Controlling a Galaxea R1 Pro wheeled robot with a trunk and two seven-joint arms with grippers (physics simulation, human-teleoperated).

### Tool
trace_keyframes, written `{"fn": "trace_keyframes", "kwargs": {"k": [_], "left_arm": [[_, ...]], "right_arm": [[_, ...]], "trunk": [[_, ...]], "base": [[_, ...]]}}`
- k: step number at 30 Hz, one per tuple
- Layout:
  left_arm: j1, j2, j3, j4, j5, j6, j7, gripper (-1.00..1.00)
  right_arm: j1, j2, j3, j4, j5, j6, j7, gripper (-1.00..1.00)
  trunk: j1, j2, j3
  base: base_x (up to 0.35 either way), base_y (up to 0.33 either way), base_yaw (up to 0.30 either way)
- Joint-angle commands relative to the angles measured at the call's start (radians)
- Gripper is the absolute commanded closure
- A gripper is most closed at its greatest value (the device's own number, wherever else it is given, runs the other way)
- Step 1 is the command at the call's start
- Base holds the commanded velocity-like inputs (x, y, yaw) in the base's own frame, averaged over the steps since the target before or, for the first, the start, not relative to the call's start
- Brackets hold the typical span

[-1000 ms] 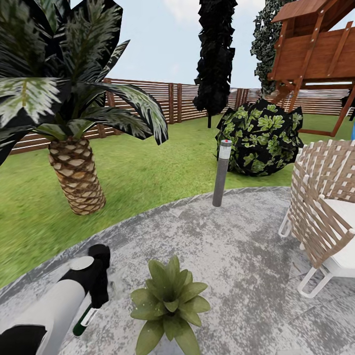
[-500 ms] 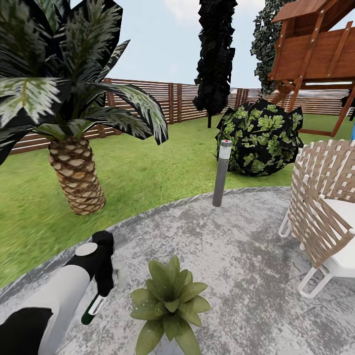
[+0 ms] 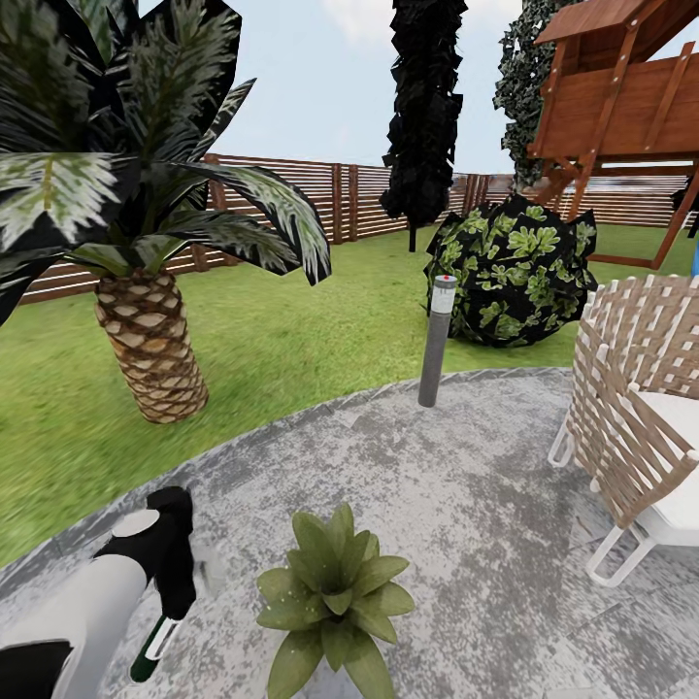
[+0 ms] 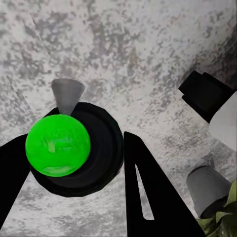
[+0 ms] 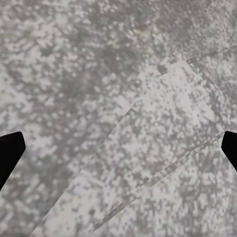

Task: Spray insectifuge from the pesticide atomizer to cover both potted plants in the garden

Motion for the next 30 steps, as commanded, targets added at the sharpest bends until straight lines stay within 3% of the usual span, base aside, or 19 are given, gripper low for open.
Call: {"fn": "trace_keyframes", "kwargs": {"k": [1, 4, 10, 13, 15, 17, 22, 30], "left_arm": [[0.003, -0.005, 0.024, 0.017, 0.031, 0.010, 0.025, 1.00], [0.005, -0.005, 0.038, 0.026, 0.098, 0.010, 0.060, 1.00], [0.028, -0.001, 0.042, 0.038, 0.122, 0.009, 0.069, 1.00], [0.033, -0.004, 0.041, 0.030, 0.148, 0.020, 0.038, 1.00], [0.029, -0.002, 0.038, 0.026, 0.144, 0.056, -0.009, 1.00], [0.026, -0.002, 0.028, 0.022, 0.127, 0.153, -0.069, 1.00], [0.022, -0.010, 0.008, 0.018, 0.061, 0.182, -0.080, 1.00], [0.018, -0.038, 0.003, -0.034, 0.009, 0.192, -0.090, 1.00]], "right_arm": [[-0.001, 0.000, -0.007, 0.001, 0.011, -0.003, -0.004, -1.00], [0.000, 0.000, -0.007, 0.002, 0.011, -0.003, -0.004, -1.00], [-0.001, 0.000, -0.007, 0.001, 0.011, -0.003, -0.004, -1.00], [-0.001, 0.001, -0.008, 0.000, 0.008, -0.003, -0.004, -1.00], [-0.001, 0.002, -0.009, 0.000, 0.007, -0.003, -0.004, -1.00], [-0.001, 0.003, -0.009, -0.001, 0.006, -0.003, -0.004, -1.00], [-0.001, 0.002, -0.010, -0.002, 0.006, -0.003, -0.004, -1.00], [-0.001, 0.001, -0.009, 0.003, 0.008, -0.003, -0.004, -1.00]], "trunk": [[0.000, 0.000, -0.001], [0.000, 0.000, -0.001], [0.000, 0.000, -0.001], [0.000, 0.000, -0.001], [0.000, 0.000, -0.001], [0.000, 0.000, -0.002], [0.000, 0.000, -0.004], [0.000, 0.000, -0.004]], "base": [[0.000, 0.000, 0.000], [0.000, 0.000, 0.000], [0.000, 0.000, 0.000], [0.000, 0.000, 0.020], [0.000, 0.000, 0.135], [0.000, 0.000, 0.231], [0.000, 0.000, 0.186], [0.000, -0.204, 0.011]]}}
